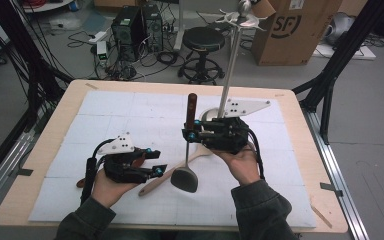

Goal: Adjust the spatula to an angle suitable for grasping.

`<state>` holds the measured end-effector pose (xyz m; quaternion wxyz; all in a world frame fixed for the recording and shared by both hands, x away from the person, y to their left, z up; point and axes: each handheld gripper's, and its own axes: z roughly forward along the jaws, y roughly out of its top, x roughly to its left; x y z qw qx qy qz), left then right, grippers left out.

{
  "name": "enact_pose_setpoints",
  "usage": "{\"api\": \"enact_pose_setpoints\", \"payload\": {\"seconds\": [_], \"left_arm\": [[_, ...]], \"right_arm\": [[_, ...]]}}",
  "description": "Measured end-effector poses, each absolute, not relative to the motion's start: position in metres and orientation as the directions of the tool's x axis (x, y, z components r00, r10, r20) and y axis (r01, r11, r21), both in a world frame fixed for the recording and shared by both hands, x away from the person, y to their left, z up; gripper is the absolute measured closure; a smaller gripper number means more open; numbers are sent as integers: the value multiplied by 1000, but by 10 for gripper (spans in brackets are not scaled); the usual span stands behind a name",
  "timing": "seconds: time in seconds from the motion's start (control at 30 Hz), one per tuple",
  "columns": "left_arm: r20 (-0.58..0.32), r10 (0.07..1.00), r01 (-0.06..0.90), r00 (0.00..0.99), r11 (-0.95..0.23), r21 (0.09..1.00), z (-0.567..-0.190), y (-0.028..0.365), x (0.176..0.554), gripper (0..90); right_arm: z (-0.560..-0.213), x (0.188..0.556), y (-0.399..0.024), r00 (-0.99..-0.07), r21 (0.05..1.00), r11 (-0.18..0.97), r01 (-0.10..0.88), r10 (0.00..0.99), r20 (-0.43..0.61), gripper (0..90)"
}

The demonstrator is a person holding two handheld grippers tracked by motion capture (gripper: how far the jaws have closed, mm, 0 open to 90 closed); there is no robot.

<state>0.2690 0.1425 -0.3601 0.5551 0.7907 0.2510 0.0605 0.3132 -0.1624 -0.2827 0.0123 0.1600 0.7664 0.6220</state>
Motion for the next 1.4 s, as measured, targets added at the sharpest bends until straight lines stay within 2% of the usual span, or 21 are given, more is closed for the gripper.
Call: {"api": "enact_pose_setpoints", "payload": {"seconds": [0.27,0.47,0.73,1.4], "left_arm": [[-168,521,345,837,-265,900,-363,157,271,309],[-160,559,350,813,-252,902,-365,169,274,241],[-166,605,369,779,-227,901,-371,183,278,228],[-144,650,369,746,-222,902,-375,198,280,177]], "right_arm": [[-281,326,-175,-945,955,177,237,270,184,735],[-277,334,-183,-944,958,171,230,278,177,735],[-273,343,-187,-943,957,171,234,279,180,735],[-267,367,-192,-937,953,182,243,298,183,735]]}}
